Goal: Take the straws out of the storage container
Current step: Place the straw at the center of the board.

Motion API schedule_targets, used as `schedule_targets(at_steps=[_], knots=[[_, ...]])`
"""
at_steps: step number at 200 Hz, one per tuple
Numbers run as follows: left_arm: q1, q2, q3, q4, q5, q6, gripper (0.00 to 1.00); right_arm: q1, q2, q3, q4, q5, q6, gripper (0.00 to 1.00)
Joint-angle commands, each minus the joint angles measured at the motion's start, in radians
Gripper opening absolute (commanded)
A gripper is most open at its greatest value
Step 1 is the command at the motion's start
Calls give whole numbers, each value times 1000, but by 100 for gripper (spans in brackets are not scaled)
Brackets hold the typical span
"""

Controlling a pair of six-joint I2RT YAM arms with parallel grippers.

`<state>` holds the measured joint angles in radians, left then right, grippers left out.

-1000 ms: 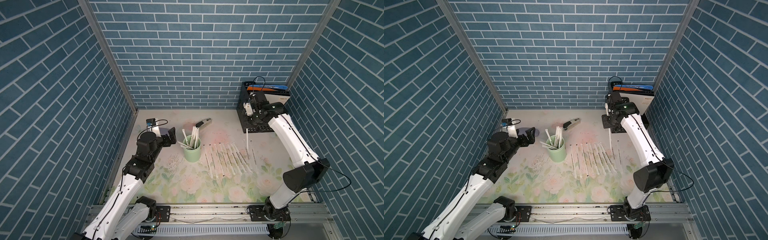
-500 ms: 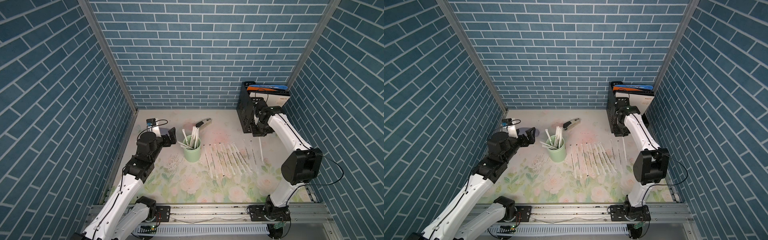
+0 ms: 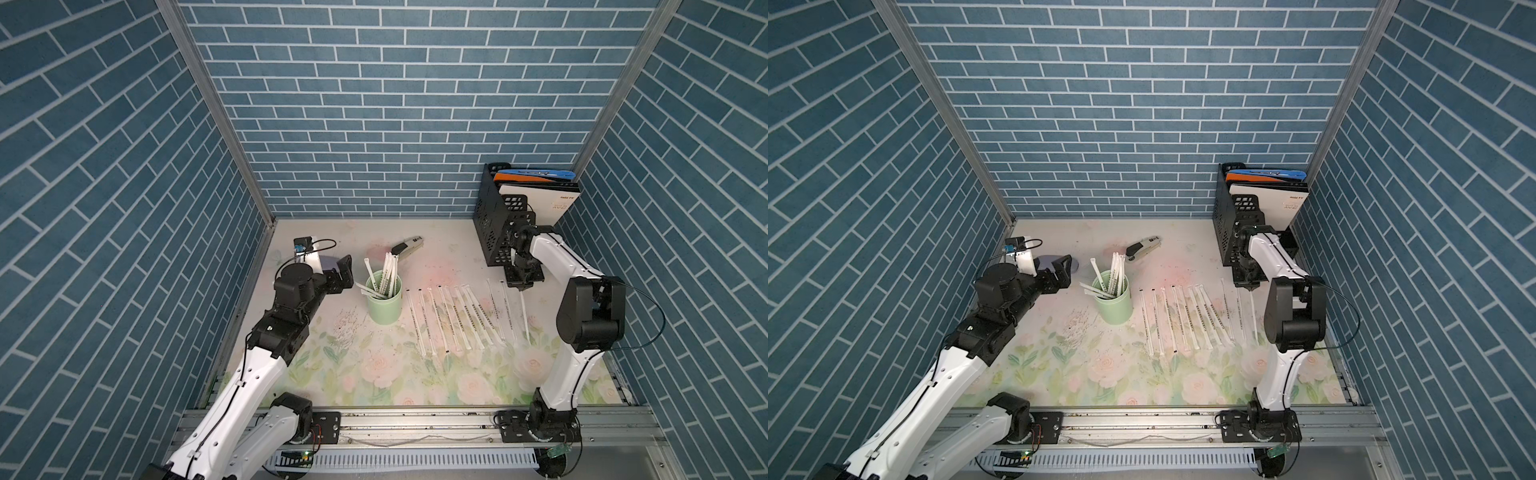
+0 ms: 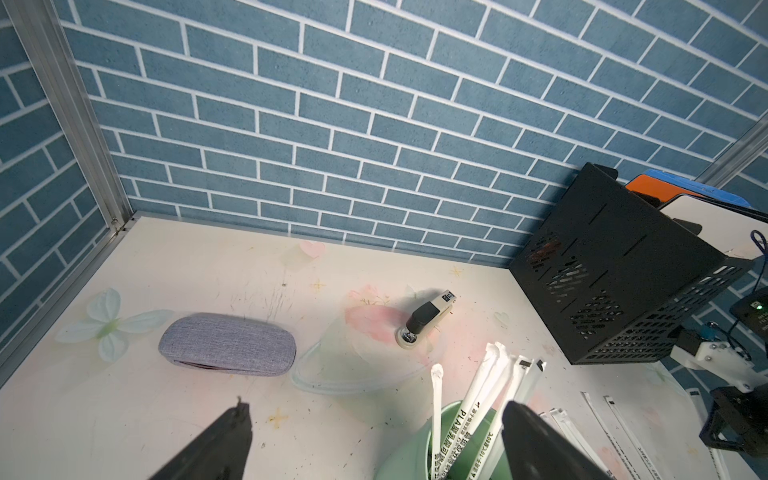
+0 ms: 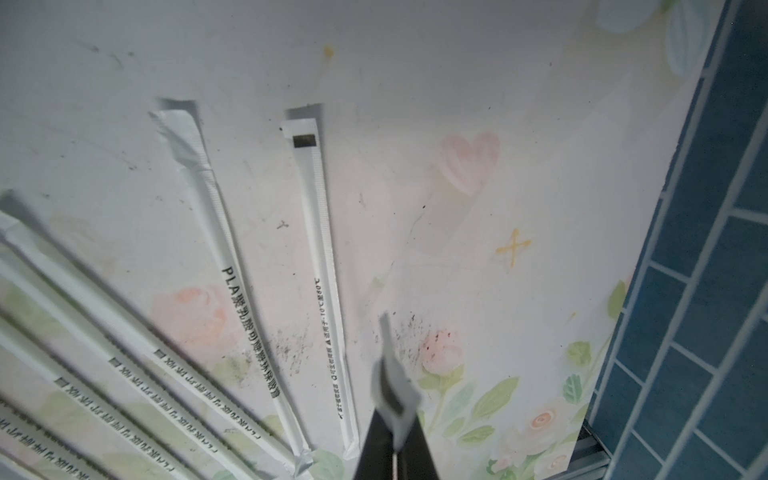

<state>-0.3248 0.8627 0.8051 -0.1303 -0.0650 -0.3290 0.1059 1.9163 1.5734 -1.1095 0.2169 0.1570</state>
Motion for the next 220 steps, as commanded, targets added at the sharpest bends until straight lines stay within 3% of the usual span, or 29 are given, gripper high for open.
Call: schedule_targets(at_steps=[1,79,169,197,220], knots=[[6,8,8,2,8,-4,99,-14,47,11,17,-9,-12,3],[6,9,8,0,6,-1,100,-32,121,43,32,-8,-23,6],[7,10,8,1,7,-1,100,-34,111,51,31,8,-15,17],[7,11,8,2,8,-1,99,-29,44,37,53,9,3,18],[7,10,7,2,5,-3,100,29,-123,-51,175,-77,-11,18]])
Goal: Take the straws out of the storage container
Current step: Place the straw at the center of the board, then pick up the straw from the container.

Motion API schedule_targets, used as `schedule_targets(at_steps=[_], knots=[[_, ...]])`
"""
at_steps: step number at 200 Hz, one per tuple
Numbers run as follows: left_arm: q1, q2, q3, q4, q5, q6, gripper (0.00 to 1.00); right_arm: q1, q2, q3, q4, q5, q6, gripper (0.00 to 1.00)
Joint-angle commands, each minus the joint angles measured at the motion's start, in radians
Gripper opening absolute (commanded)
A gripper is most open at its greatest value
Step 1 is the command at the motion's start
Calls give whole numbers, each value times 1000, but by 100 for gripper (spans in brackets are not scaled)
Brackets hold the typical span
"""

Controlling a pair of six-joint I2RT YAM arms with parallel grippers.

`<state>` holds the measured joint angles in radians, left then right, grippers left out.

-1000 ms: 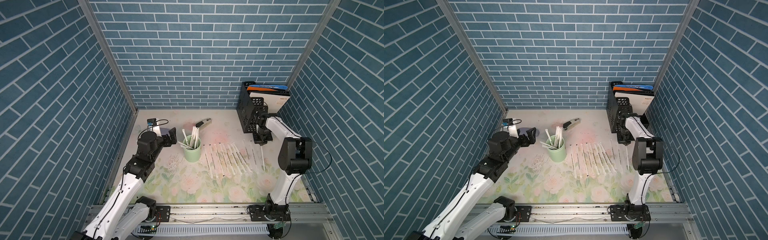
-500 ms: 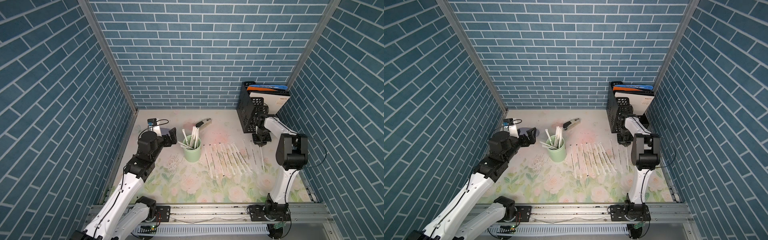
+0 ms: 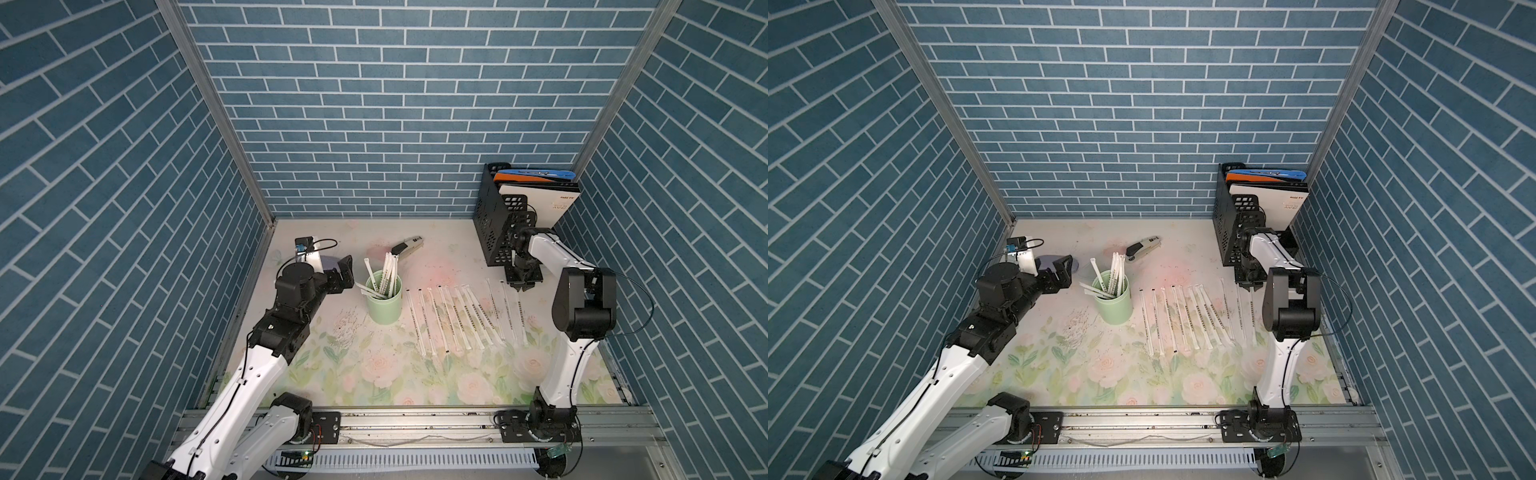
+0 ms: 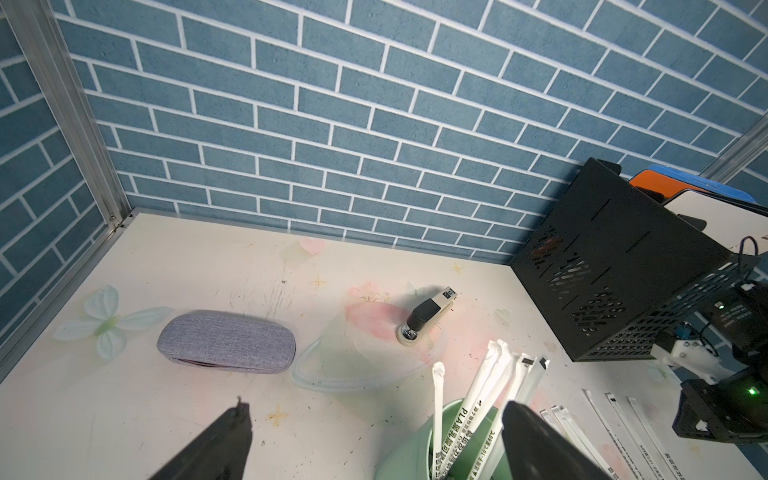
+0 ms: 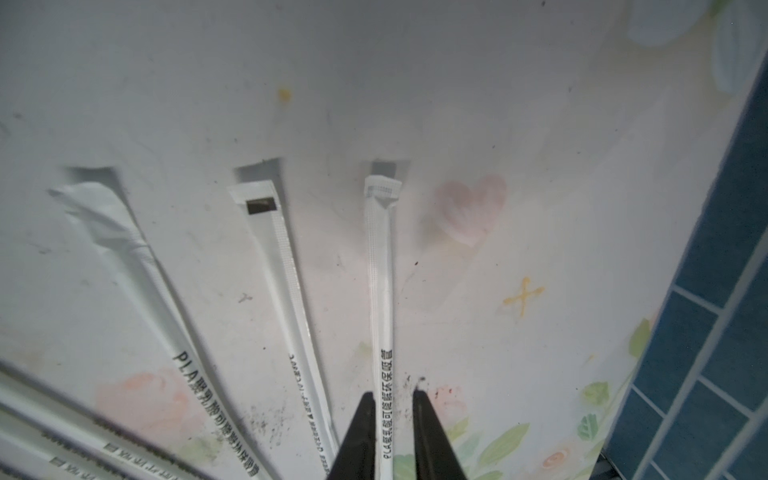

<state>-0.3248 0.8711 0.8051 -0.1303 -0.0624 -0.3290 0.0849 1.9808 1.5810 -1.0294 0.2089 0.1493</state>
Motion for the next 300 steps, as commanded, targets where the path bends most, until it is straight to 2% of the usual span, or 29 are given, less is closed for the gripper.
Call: schedule_targets(at_steps=[1,31,52,74,97,122,172,259,300], knots=[[8,2,7,2,2,-3,100,53,-197,-65,103,-74,-4,18],[7,-2,3,7,0,-3,100,250,-451,-267,411,-246,1,23],[7,-2,3,8,-1,-4,100,380,-526,-354,603,-387,65,26],[7,2,5,3,-7,-3,100,502,-493,-336,705,-422,91,27],[7,-2,6,1,-4,-1,100,615,-395,-234,709,-413,60,29],[8,-6,6,4,-10,1,100,692,-291,-133,695,-404,25,31],[8,-2,6,2,-5,1,99,746,-169,-31,656,-388,-2,32],[7,0,5,6,0,0,100,747,-143,-10,634,-346,-13,32],[8,2,5,5,2,-1,100,747,-122,11,632,-340,-19,24]])
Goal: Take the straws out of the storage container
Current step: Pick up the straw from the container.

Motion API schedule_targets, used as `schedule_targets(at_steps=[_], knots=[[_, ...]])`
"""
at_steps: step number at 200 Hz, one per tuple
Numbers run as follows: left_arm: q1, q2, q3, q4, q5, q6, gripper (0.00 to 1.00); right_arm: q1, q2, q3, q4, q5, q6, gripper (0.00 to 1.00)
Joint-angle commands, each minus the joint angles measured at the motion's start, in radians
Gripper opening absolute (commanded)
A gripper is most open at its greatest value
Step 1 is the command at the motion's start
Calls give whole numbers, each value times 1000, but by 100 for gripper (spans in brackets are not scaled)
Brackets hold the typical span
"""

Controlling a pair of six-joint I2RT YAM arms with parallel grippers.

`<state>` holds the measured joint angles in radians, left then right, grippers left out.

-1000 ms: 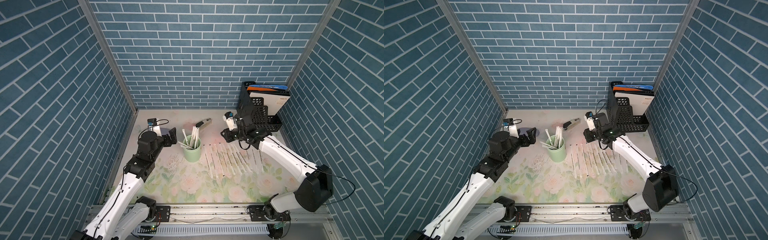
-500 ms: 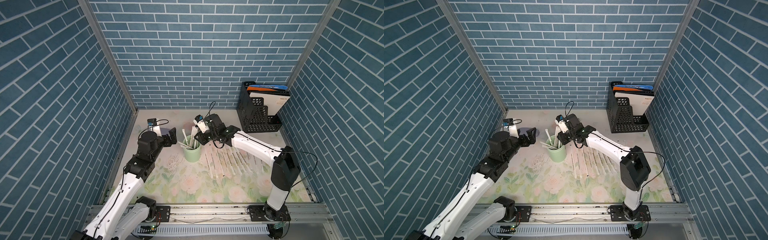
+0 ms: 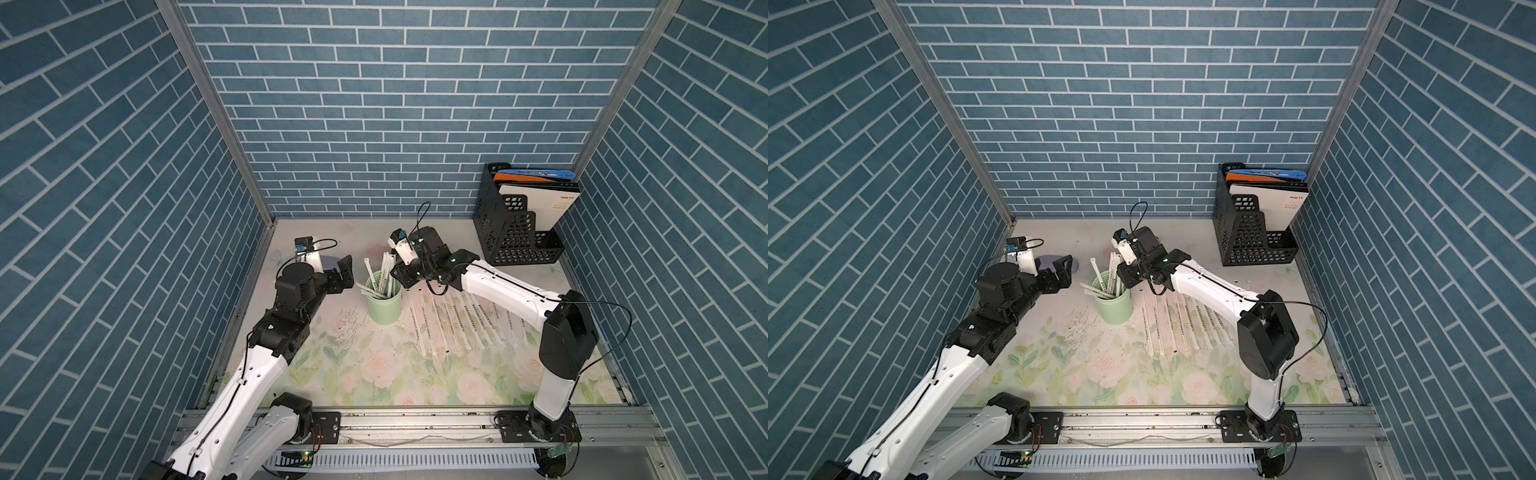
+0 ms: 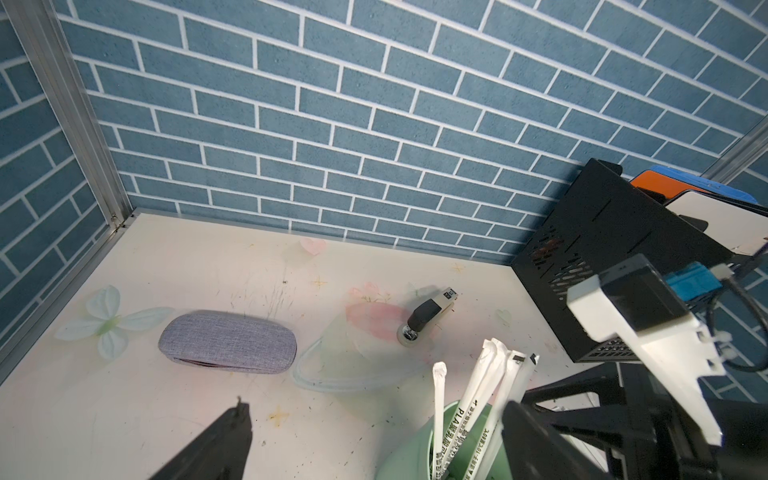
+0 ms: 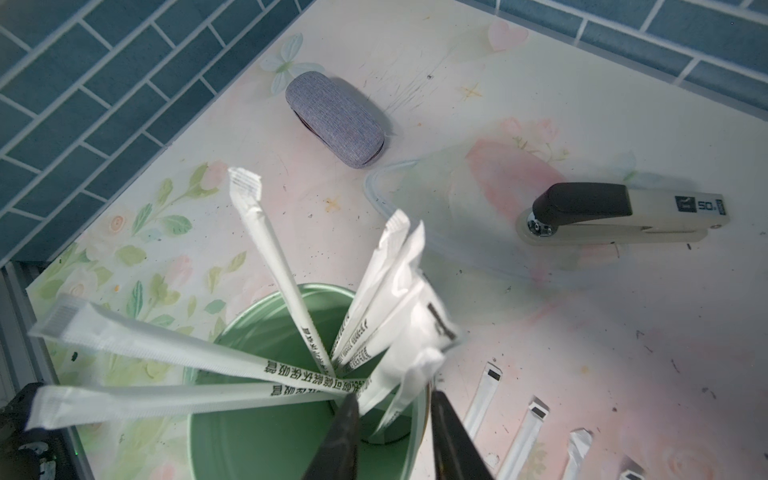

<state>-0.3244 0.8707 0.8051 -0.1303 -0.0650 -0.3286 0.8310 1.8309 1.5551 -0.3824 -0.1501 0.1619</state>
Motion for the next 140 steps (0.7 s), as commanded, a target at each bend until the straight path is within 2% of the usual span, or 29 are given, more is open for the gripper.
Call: schedule_targets(at_steps=[1,82,140], knots=[[7,2,5,6,5,-1,100,0,28,37,-15,19,-32,24],[7,2,6,5,11,-1,100,0,4,45,-18,13,-28,7],[8,2,6,5,11,-1,100,1,-56,71,-61,11,-26,5]])
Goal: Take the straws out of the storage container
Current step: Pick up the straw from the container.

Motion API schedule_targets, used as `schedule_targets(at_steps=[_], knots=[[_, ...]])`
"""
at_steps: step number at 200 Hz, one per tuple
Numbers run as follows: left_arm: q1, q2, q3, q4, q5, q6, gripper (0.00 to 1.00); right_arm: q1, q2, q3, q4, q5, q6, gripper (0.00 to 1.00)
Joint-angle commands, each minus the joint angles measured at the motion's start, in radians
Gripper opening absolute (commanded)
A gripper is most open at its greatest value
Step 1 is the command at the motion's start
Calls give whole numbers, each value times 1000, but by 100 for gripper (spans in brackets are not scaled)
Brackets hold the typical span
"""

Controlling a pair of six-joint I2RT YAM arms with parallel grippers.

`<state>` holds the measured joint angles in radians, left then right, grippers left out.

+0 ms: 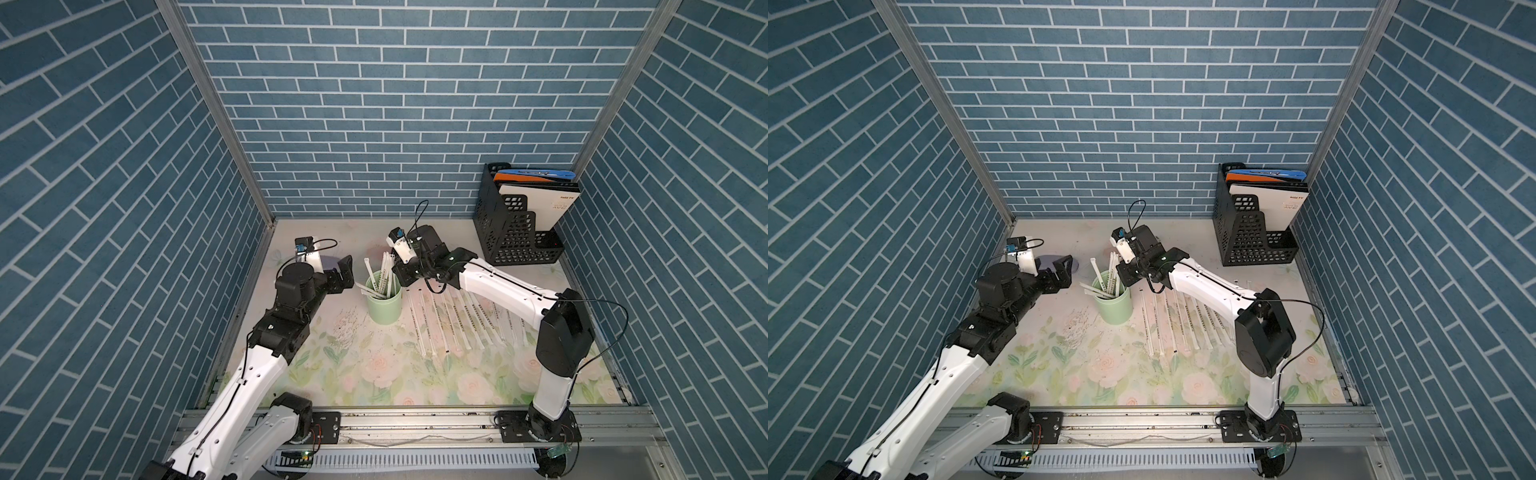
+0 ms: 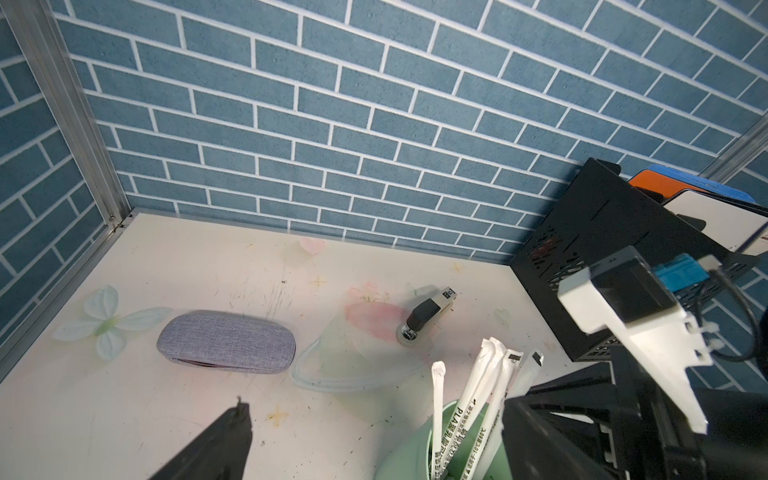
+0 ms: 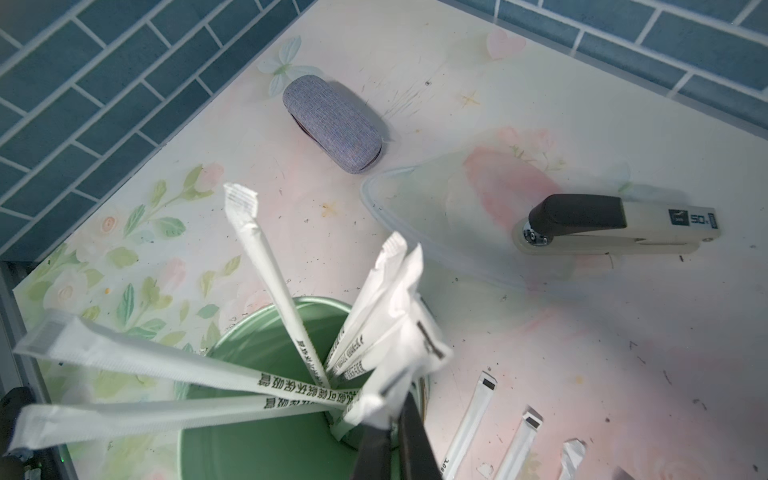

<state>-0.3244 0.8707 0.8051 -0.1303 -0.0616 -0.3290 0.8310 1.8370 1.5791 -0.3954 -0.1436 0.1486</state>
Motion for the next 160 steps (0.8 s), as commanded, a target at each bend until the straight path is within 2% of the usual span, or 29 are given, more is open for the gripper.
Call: schedule_targets(at_steps=[1,55,101,132,160], knots=[[8,2,6,5,8,-2,99,1,-62,47,-49,3,-13,4],[8,4,6,7,19,-1,99,-1,-135,128,-133,14,-13,3],[7,19,11,7,48,0,100,-14,-126,399,-364,140,-54,2],[7,21,13,6,59,1,100,-43,-128,574,-509,182,-66,2],[7,19,13,8,62,-2,99,-70,-151,651,-613,256,-68,2]])
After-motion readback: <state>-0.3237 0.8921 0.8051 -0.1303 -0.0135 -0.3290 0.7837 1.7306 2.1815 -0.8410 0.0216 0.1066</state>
